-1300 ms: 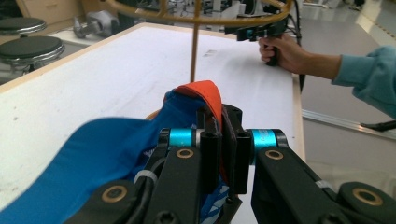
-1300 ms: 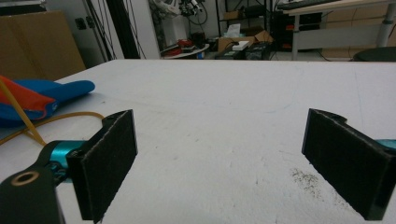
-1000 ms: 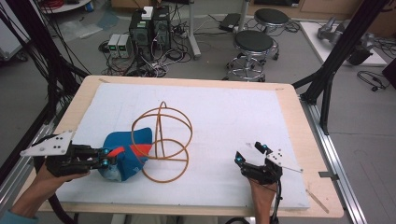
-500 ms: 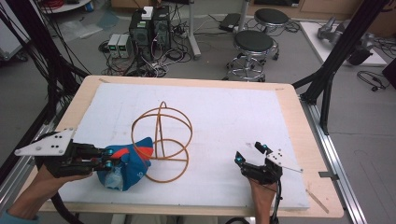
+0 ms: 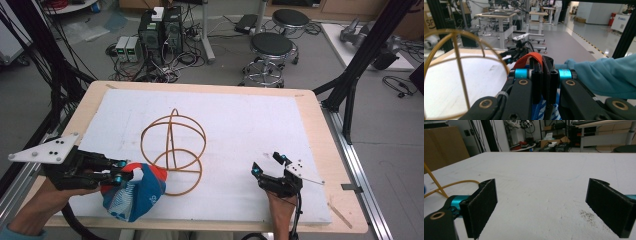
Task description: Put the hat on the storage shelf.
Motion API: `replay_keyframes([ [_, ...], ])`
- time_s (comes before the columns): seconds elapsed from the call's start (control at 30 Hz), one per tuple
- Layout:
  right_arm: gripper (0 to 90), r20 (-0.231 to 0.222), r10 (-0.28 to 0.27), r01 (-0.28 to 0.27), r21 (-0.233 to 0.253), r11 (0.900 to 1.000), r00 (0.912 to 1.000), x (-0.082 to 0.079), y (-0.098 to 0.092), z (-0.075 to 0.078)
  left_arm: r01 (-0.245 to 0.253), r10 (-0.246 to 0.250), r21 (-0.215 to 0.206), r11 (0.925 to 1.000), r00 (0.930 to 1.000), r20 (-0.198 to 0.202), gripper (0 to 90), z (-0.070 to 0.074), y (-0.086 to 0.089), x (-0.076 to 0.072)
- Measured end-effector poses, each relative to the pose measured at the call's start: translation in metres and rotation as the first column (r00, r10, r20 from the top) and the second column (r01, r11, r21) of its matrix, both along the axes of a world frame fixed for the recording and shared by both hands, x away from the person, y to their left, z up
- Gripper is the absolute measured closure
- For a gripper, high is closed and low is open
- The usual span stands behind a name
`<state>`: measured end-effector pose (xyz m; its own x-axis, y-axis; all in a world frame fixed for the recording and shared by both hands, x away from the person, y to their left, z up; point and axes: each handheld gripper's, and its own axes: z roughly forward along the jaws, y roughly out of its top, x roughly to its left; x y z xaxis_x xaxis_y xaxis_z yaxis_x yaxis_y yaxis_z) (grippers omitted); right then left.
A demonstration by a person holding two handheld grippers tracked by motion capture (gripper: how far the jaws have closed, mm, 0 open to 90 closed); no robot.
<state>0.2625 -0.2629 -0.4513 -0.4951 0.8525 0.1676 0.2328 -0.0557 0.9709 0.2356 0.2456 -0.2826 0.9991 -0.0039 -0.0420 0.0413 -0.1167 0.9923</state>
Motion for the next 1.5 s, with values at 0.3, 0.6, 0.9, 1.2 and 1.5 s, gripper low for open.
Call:
replay_keyframes([
  [0.3,9.3,-0.001,0.001,-0.001,-0.001,1.000,1.0000,0.000,0.000,0.000,0.052,-0.052,0.004,0.9986,0.9978,0.042,87.6,0.024,-0.030,-0.003],
  [0.6,9.2,0.005,0.003,-0.003,0.004,1.000,1.0000,0.000,-0.001,0.000,0.050,-0.052,0.025,0.9984,0.9972,0.054,88.2,0.031,-0.048,0.002],
  [0.9,9.2,0.003,0.005,-0.005,0.007,1.000,1.0000,0.000,-0.001,0.000,0.040,-0.042,0.039,0.9984,0.9975,0.057,88.3,0.032,-0.054,0.005],
  [1.2,9.3,0.002,0.002,-0.002,0.010,1.000,1.0000,0.000,-0.001,0.000,0.060,-0.061,0.026,0.9979,0.9966,0.055,88.3,0.036,-0.062,0.008],
  [1.5,9.2,0.000,0.004,-0.004,0.010,1.000,1.0000,0.000,-0.001,0.000,0.081,-0.084,0.037,0.9960,0.9942,0.067,88.3,0.044,-0.084,0.013],
])
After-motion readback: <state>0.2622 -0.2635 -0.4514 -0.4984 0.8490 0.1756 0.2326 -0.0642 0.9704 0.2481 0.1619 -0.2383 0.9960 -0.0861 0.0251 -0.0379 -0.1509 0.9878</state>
